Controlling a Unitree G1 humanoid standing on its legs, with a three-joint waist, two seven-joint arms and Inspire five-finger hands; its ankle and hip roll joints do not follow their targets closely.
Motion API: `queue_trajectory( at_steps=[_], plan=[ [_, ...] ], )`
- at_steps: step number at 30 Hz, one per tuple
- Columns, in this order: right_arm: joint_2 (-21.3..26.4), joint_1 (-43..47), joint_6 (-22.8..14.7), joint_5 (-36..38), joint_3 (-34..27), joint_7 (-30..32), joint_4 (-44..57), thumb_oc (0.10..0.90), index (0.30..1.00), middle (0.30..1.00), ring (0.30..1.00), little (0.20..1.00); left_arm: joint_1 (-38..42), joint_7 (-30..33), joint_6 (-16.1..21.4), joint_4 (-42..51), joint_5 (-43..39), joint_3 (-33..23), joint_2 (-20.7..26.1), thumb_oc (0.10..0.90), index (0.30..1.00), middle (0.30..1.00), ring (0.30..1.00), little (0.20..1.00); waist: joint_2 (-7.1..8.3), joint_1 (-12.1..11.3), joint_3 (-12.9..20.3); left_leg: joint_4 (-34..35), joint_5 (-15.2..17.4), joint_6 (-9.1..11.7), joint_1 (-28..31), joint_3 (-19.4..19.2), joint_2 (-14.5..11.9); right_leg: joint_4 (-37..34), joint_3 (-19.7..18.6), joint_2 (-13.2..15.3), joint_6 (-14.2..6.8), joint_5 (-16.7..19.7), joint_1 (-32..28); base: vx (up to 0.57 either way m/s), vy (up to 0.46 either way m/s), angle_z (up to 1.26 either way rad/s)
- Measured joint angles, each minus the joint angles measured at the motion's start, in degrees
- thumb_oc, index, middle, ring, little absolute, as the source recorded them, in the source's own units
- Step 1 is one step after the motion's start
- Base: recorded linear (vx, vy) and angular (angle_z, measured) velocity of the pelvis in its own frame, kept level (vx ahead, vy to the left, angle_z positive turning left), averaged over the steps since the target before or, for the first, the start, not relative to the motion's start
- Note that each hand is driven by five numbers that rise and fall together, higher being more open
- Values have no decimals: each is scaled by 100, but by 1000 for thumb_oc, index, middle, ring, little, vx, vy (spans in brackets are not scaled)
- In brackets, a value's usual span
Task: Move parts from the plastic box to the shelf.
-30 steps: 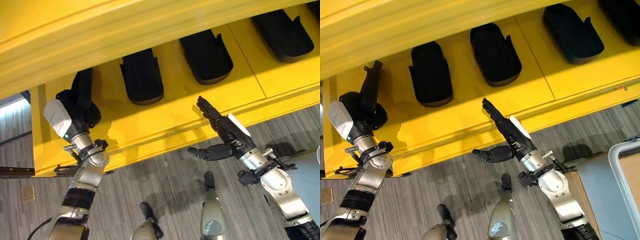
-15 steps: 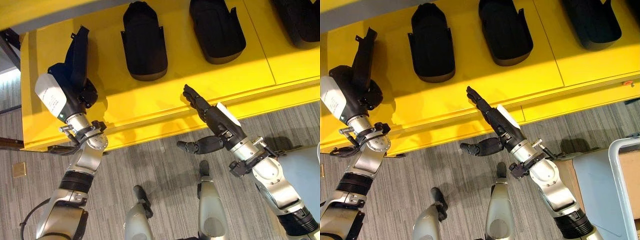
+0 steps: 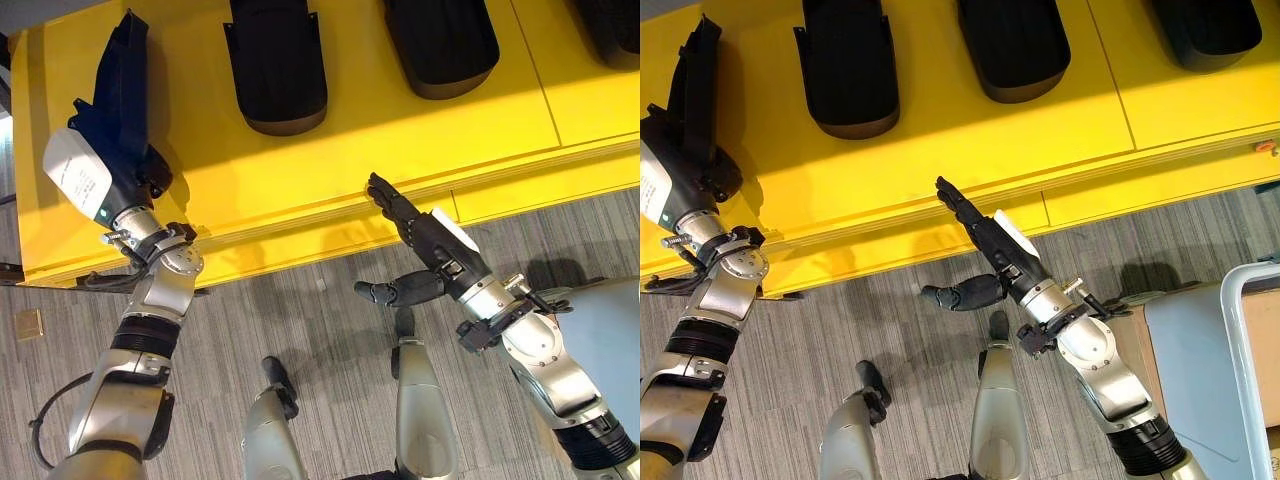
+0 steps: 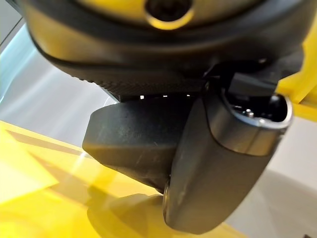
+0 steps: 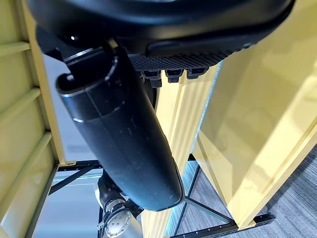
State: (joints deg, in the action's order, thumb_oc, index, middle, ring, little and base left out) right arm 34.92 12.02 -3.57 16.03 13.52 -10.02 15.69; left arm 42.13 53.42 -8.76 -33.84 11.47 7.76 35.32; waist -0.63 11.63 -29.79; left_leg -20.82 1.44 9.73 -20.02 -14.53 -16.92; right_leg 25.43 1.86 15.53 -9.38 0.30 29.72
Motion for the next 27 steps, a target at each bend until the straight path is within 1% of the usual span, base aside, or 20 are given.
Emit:
queue_trajectory(
  at_steps=[2, 4, 5, 7, 10, 12, 14, 18, 23, 25, 27],
  plan=[
    [48, 37, 14, 12, 33, -1, 0, 900, 1000, 1000, 1000, 1000, 86, -5, -22, -238, -1, 31, 69, 400, 300, 300, 300, 300, 0, 72, 0, -3, 10, 6, 16, -2, 0, 34, -1, 1, 7, -24, -2, 0, 0, 0],
    [169, 95, 23, 96, 56, -5, 0, 900, 1000, 1000, 1000, 1000, 296, -33, -89, -535, -12, 227, 233, 400, 300, 300, 300, 300, 0, 90, 0, 0, 11, 6, 26, -7, 1, 45, -4, 1, 13, -30, -2, 5, 38, -1],
    [170, 114, 26, 97, 56, -6, 0, 900, 1000, 1000, 1000, 1000, 374, -45, -89, -630, -37, 237, 252, 400, 300, 300, 300, 300, 0, 105, 0, 0, 12, 7, 38, -18, 1, 46, -14, 1, 13, -30, -2, 13, 49, -3],
    [174, 177, 37, 97, 81, -14, 0, 900, 1000, 1000, 1000, 1000, 521, -55, -106, -815, -217, 321, 299, 400, 300, 300, 300, 300, 0, 123, 0, 0, 13, 9, 63, -40, 3, 51, -34, 1, 14, -30, -5, 12, 45, -5],
    [234, 269, 62, 97, 174, -25, 1, 900, 1000, 1000, 1000, 1000, 722, -124, -121, -1105, -252, 372, 321, 400, 300, 300, 300, 300, -2, 174, 1, 6, 16, 11, 114, -95, 13, 57, -85, 1, 14, -30, -7, 24, 44, -6],
    [353, 300, 118, 100, 219, -35, 1, 900, 1000, 1000, 1000, 1000, 902, -216, -155, -1294, -488, 392, 453, 400, 300, 300, 300, 300, -4, 257, 2, 7, 16, 12, 129, -106, 14, 65, -96, -1, 14, -30, -7, 36, 34, -3],
    [412, 299, 183, 101, 219, -34, 1, 900, 1000, 1000, 1000, 1000, 984, -257, -174, -1332, -680, 393, 458, 400, 300, 300, 300, 300, -5, 293, 3, 14, 16, 12, 139, -114, 15, 70, -102, -2, 14, -32, -5, 0, 0, 0],
    [463, 302, 207, 105, 278, -41, 4, 900, 1000, 1000, 1000, 1000, 1142, -277, -216, -1572, -803, 409, 532, 400, 300, 300, 300, 300, -8, 399, 2, 16, 16, 13, 153, -135, 17, 73, -122, -2, 12, -33, 3, 6, 3, -1],
    [624, 302, 232, 109, 320, -41, 11, 900, 1000, 1000, 1000, 1000, 1317, -396, -238, -1750, -957, 441, 650, 400, 300, 300, 300, 300, -18, 408, 2, 52, 19, 18, 226, -233, 17, 104, -221, -25, 7, -42, 47, 16, 3, -9],
    [626, 302, 235, 184, 324, -42, 11, 900, 1000, 1000, 1000, 1000, 1327, -398, -245, -1761, -965, 442, 653, 400, 300, 300, 300, 300, -21, 415, 1, 54, 18, 20, 219, -256, 17, 141, -247, -30, 5, -56, 97, 10, -2, -5],
    [636, 302, 241, 221, 331, -38, 11, 900, 1000, 1000, 1000, 1000, 1382, -396, -250, -1797, -1145, 504, 662, 400, 300, 300, 300, 300, -22, 422, 1, 56, 17, 22, 221, -256, 16, 192, -255, -33, 9, -86, 120, 0, 0, 0]
  ],
)
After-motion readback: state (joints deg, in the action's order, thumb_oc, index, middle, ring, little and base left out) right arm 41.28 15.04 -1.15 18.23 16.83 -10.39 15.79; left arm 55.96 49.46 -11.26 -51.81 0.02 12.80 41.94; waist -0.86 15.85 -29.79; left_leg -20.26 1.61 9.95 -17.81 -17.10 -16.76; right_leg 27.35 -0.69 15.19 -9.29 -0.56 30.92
